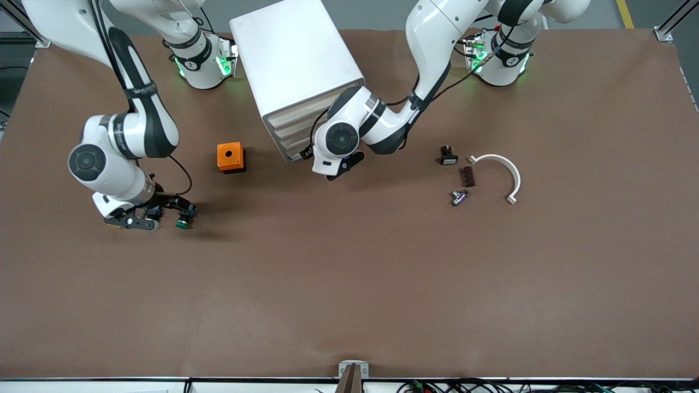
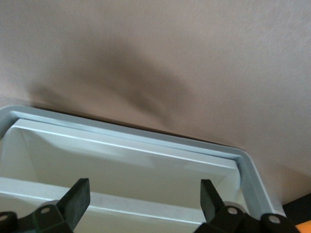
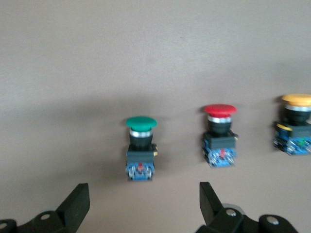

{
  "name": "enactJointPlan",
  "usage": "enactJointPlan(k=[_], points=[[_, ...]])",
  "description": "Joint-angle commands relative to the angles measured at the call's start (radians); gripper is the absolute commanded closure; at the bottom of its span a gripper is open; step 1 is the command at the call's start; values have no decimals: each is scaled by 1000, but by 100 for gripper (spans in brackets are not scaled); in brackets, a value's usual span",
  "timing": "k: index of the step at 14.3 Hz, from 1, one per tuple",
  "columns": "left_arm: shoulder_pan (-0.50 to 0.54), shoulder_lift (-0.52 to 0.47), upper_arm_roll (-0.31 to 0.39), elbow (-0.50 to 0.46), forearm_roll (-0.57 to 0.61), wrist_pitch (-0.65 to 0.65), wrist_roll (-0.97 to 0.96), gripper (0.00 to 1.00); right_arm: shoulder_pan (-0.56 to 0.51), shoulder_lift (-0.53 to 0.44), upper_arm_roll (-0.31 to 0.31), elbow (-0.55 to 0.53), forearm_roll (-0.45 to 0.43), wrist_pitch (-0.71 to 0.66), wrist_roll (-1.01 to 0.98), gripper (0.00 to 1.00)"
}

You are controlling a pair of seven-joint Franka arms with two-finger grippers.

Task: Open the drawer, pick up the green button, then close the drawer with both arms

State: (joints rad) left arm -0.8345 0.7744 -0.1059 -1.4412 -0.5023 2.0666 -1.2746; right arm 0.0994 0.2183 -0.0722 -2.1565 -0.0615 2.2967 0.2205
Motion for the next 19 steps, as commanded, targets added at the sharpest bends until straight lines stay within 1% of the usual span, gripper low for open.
enactJointPlan(k=[1,3,4,5,8,10,13,16,19], points=[[14,-23,29,31,102,-7,-9,0,-9,-123,3,-10,0,-130,-52,0],[18,-23,78,65,113,-7,-11,0,-13,-175,-1,16,0,-219,-81,0],[17,-29,121,68,113,-7,-9,0,-24,-198,-3,41,0,-271,-99,0],[17,-49,147,67,117,-7,-8,0,-35,-217,-3,61,2,-316,-114,0],[34,-112,219,65,224,-14,-3,0,-65,-272,-4,148,2,-460,-182,0],[81,-159,230,59,278,-55,14,0,-78,-286,-6,231,35,-572,-204,0],[136,-224,230,58,337,-163,105,0,-93,-278,-6,351,35,-692,-205,0],[204,-311,230,55,358,-287,257,0,-95,-272,-4,377,35,-704,-205,0],[291,-385,229,53,361,-428,476,0,-89,-255,-1,415,35,-711,-205,0]])
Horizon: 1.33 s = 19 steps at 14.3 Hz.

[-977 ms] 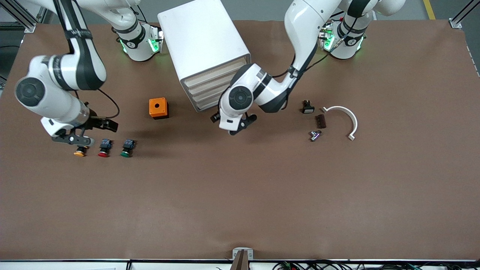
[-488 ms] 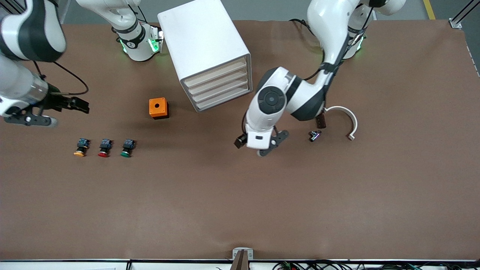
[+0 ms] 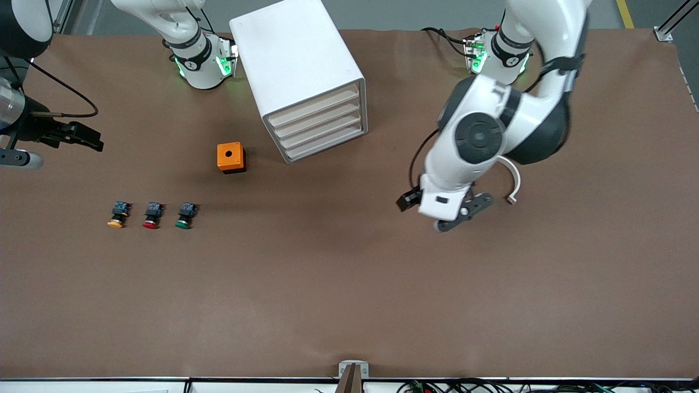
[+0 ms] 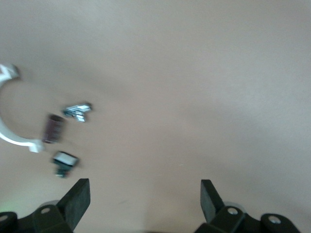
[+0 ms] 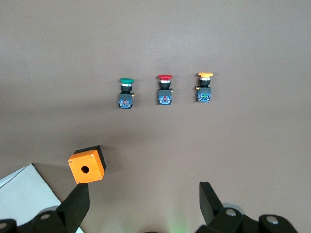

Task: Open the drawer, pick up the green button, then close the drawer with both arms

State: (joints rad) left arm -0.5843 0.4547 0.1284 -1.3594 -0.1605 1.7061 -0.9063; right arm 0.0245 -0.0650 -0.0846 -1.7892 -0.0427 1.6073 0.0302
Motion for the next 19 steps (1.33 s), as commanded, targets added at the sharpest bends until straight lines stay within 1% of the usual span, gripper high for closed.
enactJointPlan(k=[1,4,8,10,12,14,15,16,17,19], points=[[63,-88,-6,-30,19,-103,144,0,-14,30,11,53,17,-21,-15,0],[139,-180,-7,-70,19,-161,268,0,-14,48,11,85,15,-21,-16,0],[239,-252,-10,-102,19,-229,404,0,-8,51,14,103,7,-26,-27,0],[302,-289,-10,-110,21,-278,522,0,-11,53,14,106,6,-27,-27,0],[330,-335,2,-142,41,-296,611,0,-12,53,14,109,15,-40,-20,0],[334,-405,52,-212,73,-299,717,0,-9,60,14,160,7,-84,-19,0],[325,-442,104,-251,73,-298,786,0,-12,63,14,210,9,-128,-19,0],[324,-464,141,-276,75,-298,840,0,-18,66,14,252,15,-162,-18,0],[337,-473,149,-289,75,-292,886,0,-18,66,14,278,17,-178,-18,0],[374,-468,145,-288,76,-267,909,0,-17,63,13,298,18,-182,-19,0]])
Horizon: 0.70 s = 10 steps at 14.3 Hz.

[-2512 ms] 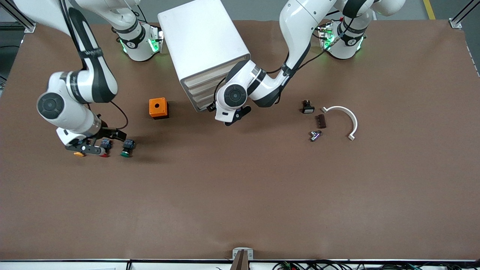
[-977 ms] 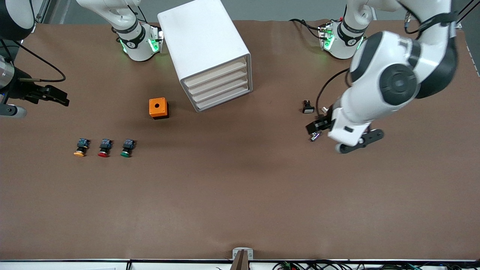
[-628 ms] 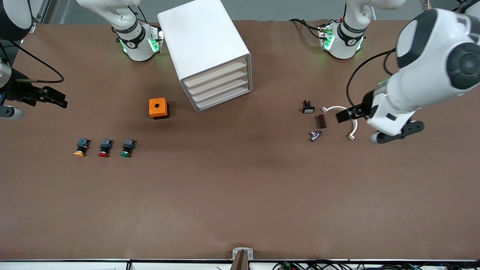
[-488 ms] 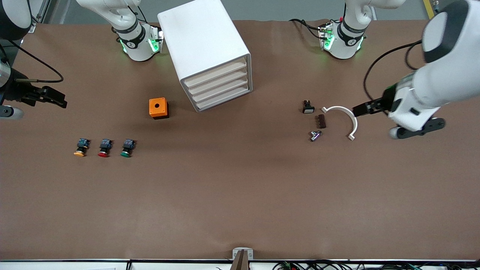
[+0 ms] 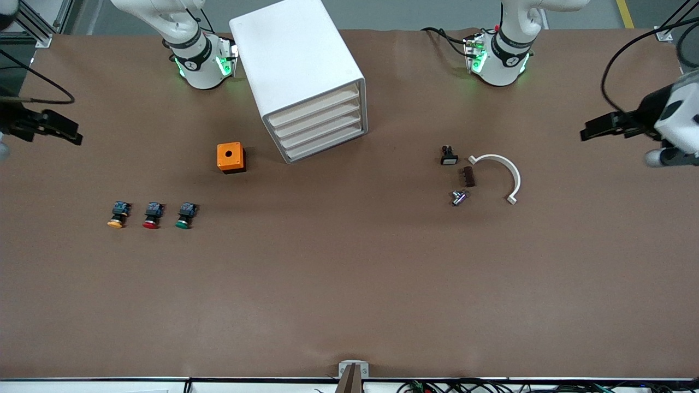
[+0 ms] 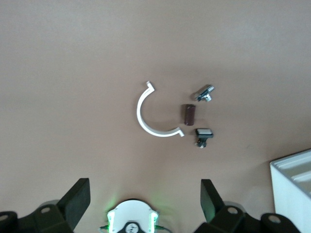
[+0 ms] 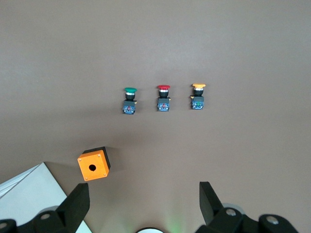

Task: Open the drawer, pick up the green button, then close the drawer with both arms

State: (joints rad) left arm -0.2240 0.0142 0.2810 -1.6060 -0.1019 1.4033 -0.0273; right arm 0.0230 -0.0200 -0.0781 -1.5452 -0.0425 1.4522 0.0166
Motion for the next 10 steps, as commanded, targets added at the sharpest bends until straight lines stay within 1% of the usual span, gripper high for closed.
enactJointPlan(k=[1,4,8,10], points=[[14,-25,-8,-34,16,45,30,0,-12,17,6,54,18,-29,-4,0],[11,-14,-8,-31,16,68,30,0,-12,6,6,45,42,-85,-3,0],[6,1,-14,-23,11,80,20,0,-18,-17,1,42,44,-85,-14,0],[-5,9,-16,-22,11,82,18,0,-20,-31,1,19,44,-88,-14,0]])
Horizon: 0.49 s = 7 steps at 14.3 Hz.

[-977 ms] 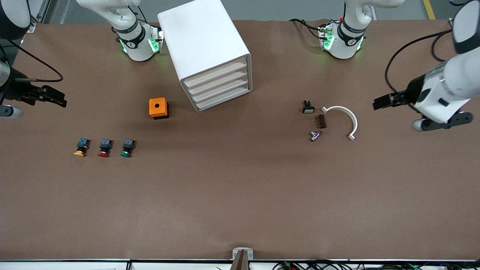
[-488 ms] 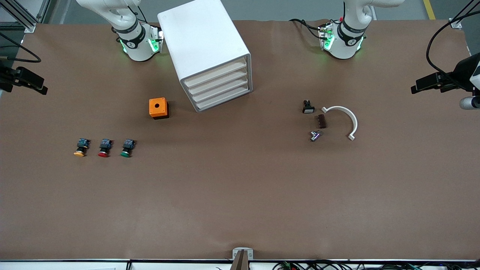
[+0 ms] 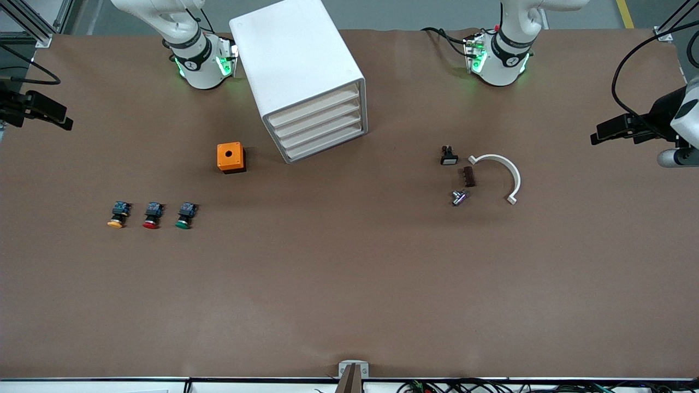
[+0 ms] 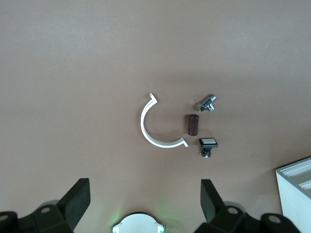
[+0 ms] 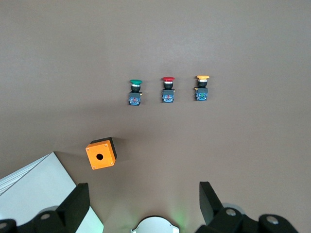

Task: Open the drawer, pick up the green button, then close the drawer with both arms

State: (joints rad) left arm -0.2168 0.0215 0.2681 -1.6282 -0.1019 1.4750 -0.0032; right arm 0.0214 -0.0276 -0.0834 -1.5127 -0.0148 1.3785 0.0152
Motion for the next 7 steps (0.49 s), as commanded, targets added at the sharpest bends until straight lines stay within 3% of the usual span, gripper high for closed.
enactJointPlan(k=[1,4,7], points=[[-13,1,-3,1,10,11,-6,0,-18,-49,7,-49,16,-4,-14,0],[-16,9,-3,2,7,40,-18,0,-15,-124,8,-148,16,63,-27,0],[-13,21,-3,22,8,50,-18,0,-21,-133,8,-162,15,79,-89,0]])
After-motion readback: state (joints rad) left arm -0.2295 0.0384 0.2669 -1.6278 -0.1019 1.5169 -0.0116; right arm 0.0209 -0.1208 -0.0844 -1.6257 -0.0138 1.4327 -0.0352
